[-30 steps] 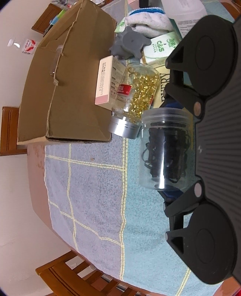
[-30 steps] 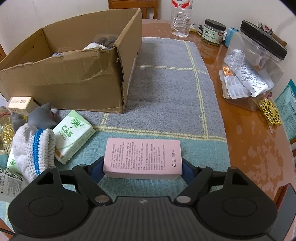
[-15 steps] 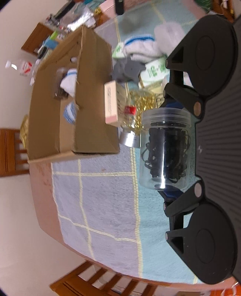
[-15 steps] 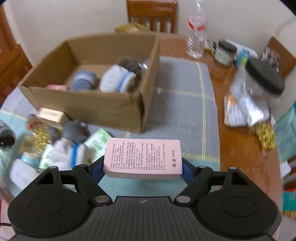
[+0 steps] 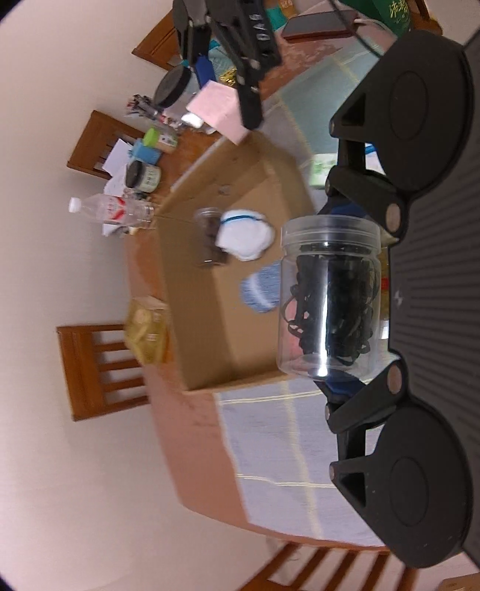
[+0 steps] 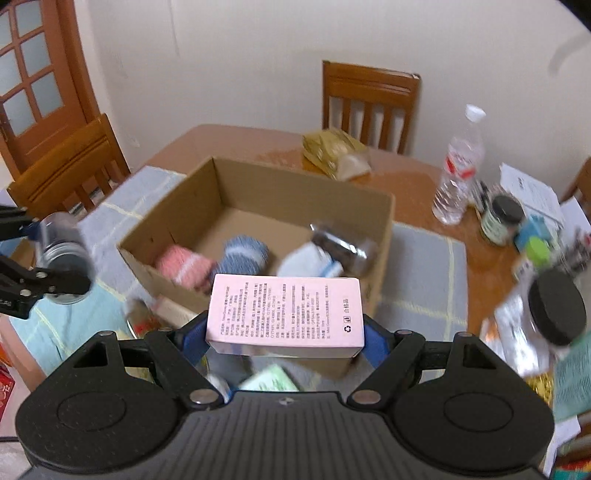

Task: Organize objects
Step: 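Carry the jar and pink box over the box and release them inside, then move the left gripper to the blue-white figurine while the right approaches the white knit hat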

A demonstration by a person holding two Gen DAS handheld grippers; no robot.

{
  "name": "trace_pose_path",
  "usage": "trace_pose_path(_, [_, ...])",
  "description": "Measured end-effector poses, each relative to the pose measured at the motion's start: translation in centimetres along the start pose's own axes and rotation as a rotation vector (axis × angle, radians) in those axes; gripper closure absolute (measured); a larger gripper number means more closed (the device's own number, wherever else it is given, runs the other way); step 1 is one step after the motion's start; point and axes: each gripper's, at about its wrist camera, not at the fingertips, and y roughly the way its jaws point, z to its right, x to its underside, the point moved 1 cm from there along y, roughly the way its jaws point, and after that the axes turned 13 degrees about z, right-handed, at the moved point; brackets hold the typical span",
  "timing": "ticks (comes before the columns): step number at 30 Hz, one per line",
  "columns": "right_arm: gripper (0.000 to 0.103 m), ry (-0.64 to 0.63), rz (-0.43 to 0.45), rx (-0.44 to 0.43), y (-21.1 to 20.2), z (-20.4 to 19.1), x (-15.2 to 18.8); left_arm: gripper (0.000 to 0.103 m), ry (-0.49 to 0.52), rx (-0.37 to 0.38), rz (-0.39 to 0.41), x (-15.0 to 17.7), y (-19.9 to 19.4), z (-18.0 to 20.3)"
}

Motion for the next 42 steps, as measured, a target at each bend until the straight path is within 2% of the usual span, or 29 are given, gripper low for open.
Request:
trace_pose_path(4, [0.018, 0.003, 0.016, -0.006, 1.6, -0.5, -1.4, 0.028, 0.017, -0.003, 0.028, -2.6, 2.6, -0.4])
trace_pose_path(8, [0.018, 0.01, 0.012, -0.003, 3.6, -1.0, -2.3, 0.028, 0.018, -0.011, 0.016, -4.5, 6.1, -1.1])
trace_pose_path(10, [0.011, 0.005, 0.011, 0.028, 4.4, -1.5, -2.4, 0.028, 0.036, -0.044, 0.01, -4.9, 8.2, -1.3])
trace_pose_path(11, [0.001, -0.003, 0.018, 0.046, 4.6, -1.9, -2.3, 0.028, 0.034, -0.064, 0.002, -5.1, 9.3, -1.5])
trace_pose_path(16, [0.0, -0.036, 0.029, 0.06, 4.2, -3.2, -1.5, 0.028, -0.01, -0.091, -0.042, -5.0, 13.2, -2.7])
trace_pose_path(17, [0.0, -0.036, 0.027, 0.062, 4.1, -3.1, -1.4, 0.026, -0.005, -0.092, -0.052, -4.9, 13.7, -2.8])
trace_pose_path(19, [0.0, -0.022, 0.021, 0.065, 3.6, -2.8, -1.1, 0.014, -0.007, -0.121, -0.065, -4.8, 14.0, -2.9])
trace_pose_path(20, [0.0, -0.013, 0.02, 0.069, 3.5, -2.6, -1.1, 0.006, -0.011, -0.146, -0.062, -4.8, 13.9, -3.0])
trace_pose_path(28, [0.0, 0.039, -0.002, 0.081, 2.4, -1.4, -0.7, 0.005, -0.033, -0.141, -0.023, -5.6, 11.4, -3.2])
trace_pose_path(31, [0.0, 0.042, -0.015, 0.072, 2.0, -1.7, -0.4, 0.005, -0.013, -0.161, -0.017, -5.3, 9.7, -2.6])
trace_pose_path(36, [0.0, 0.042, -0.022, 0.053, 1.4, -2.5, 1.7, 0.003, -0.009, -0.171, 0.022, -3.3, 6.8, -1.8])
trace_pose_path(39, [0.0, 0.056, -0.051, 0.077, 1.4, -2.9, 3.8, 0.003, -0.059, -0.201, -0.002, -1.4, 4.9, -1.6])
trace_pose_path(42, [0.0, 0.093, -0.072, 0.037, 1.2, -2.9, 5.5, 0.003, -0.072, -0.195, 0.004, 0.5, 2.9, -1.2])
